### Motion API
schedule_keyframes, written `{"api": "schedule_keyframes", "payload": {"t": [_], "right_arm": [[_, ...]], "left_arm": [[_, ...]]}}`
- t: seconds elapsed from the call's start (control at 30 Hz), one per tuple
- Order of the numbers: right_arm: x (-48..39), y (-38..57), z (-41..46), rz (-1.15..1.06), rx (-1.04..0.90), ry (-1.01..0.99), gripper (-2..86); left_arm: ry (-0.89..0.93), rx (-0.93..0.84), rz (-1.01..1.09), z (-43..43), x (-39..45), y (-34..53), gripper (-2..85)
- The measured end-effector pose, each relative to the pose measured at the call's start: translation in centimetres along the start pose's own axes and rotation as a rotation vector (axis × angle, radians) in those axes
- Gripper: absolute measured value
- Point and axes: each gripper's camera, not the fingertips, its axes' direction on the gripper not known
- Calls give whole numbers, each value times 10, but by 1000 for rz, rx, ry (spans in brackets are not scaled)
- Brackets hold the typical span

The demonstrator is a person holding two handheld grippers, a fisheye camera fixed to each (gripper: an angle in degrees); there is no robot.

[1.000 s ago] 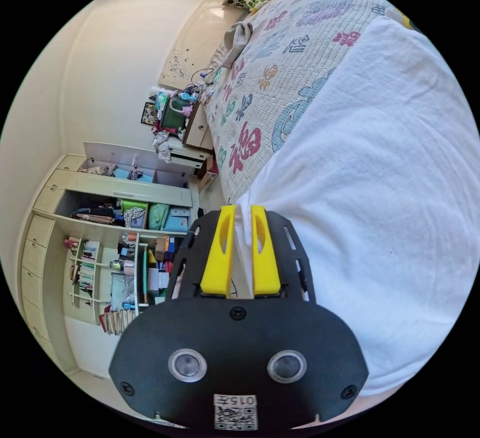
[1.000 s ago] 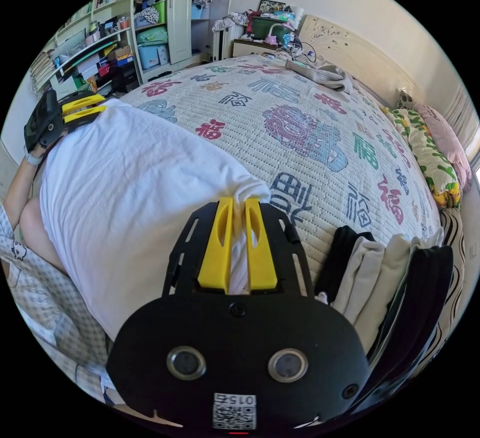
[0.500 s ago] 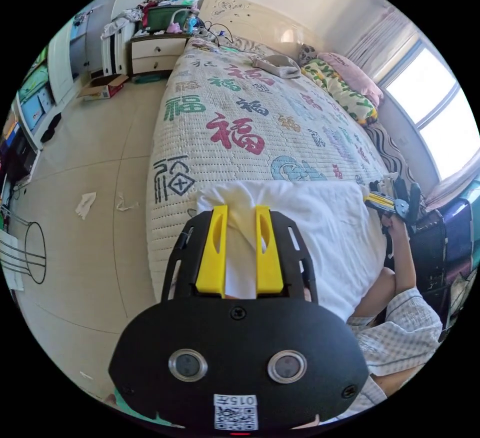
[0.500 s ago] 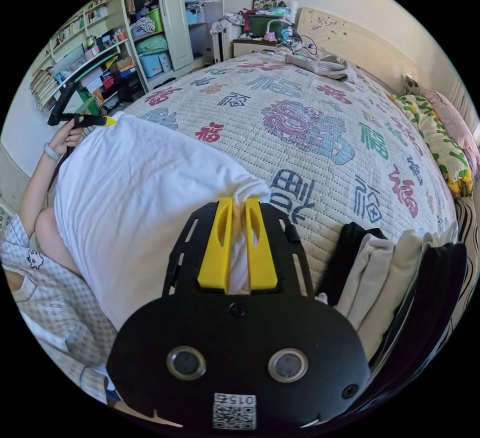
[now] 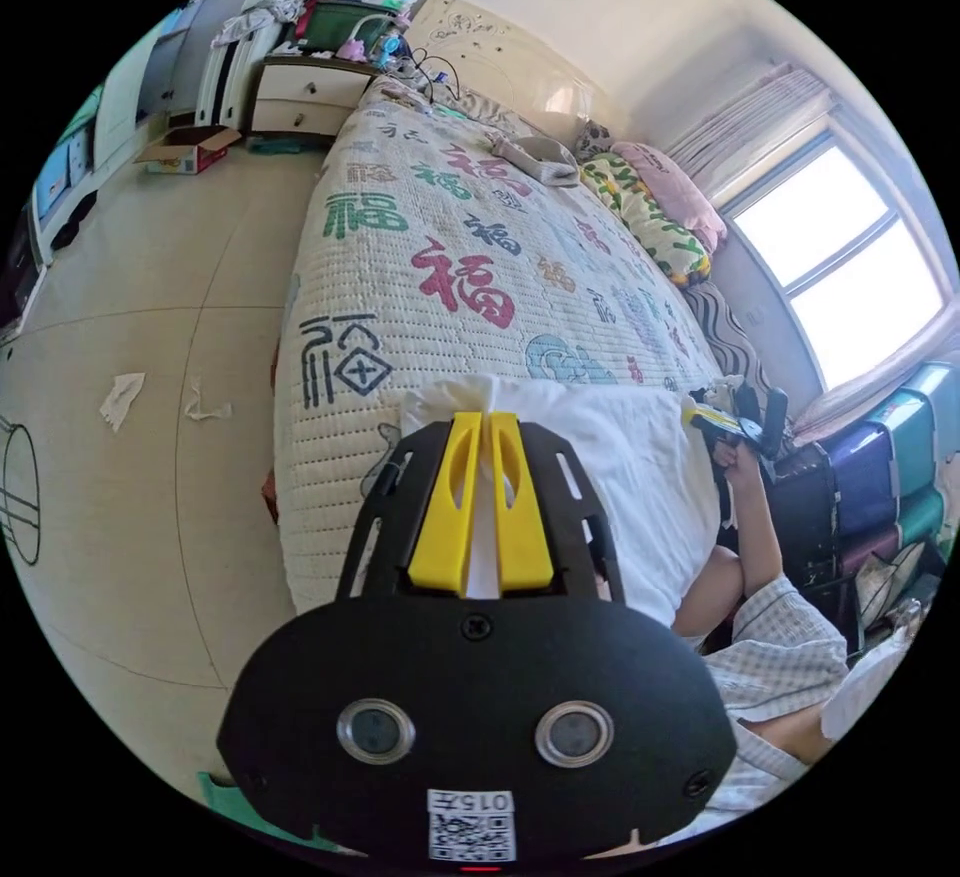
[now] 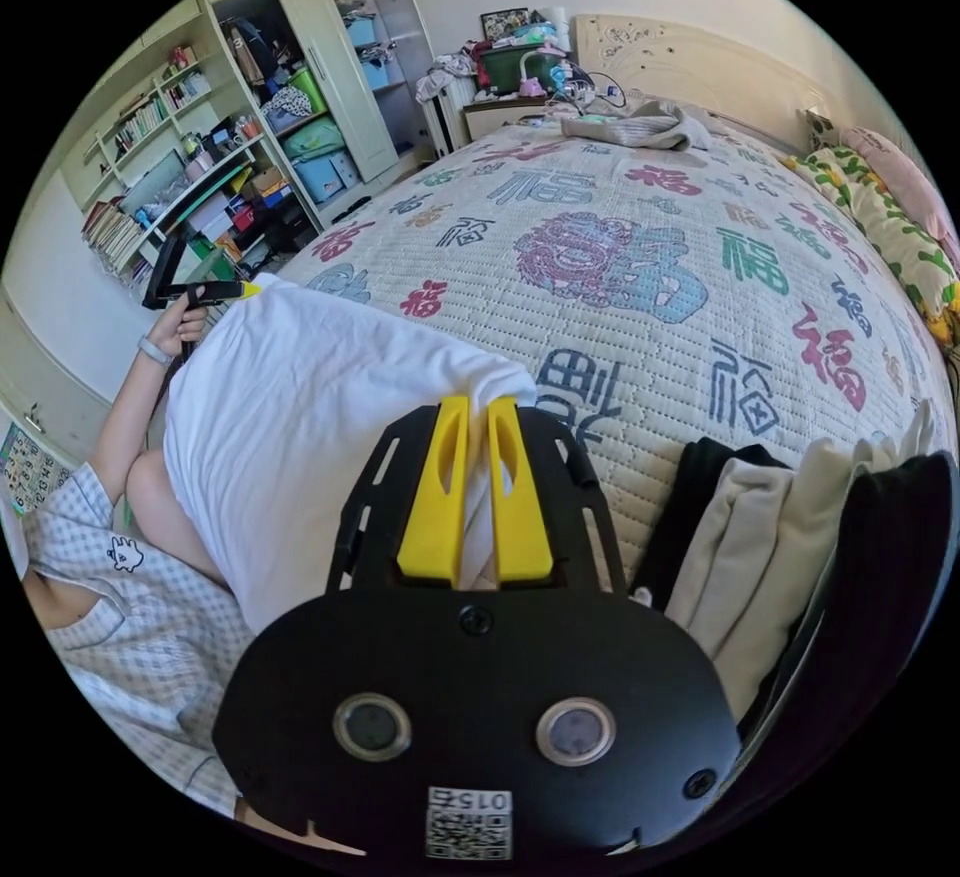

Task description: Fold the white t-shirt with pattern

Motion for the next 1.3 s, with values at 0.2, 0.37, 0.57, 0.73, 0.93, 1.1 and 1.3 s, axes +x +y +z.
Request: {"api": "schedule_keyframes", "payload": {"t": [0.2, 0.37, 0.57, 0.73, 0.93, 1.1, 1.3], "right_arm": [[-9, -6, -31, -9, 85, 0, 37], [-27, -21, -59, 0, 199, -5, 28], [-35, -38, -41, 28, 204, 115, 16], [-30, -29, 8, 108, 7, 232, 67], [-100, 29, -49, -265, 33, 97, 61], [-174, 84, -65, -667, -13, -126, 76], [-237, 125, -35, -889, -144, -129, 98]], "left_arm": [[-39, 113, 49, -38, 18, 2, 3], [-96, 290, 120, -71, 54, 3, 3], [-196, 378, 137, -75, 85, 5, 13], [-339, 211, -16, -39, 72, 12, 58], [-166, 181, 222, -92, 132, 56, 65], [-117, -66, 572, -73, 221, 121, 82], [-77, -77, 976, -50, 320, 205, 99]]}}
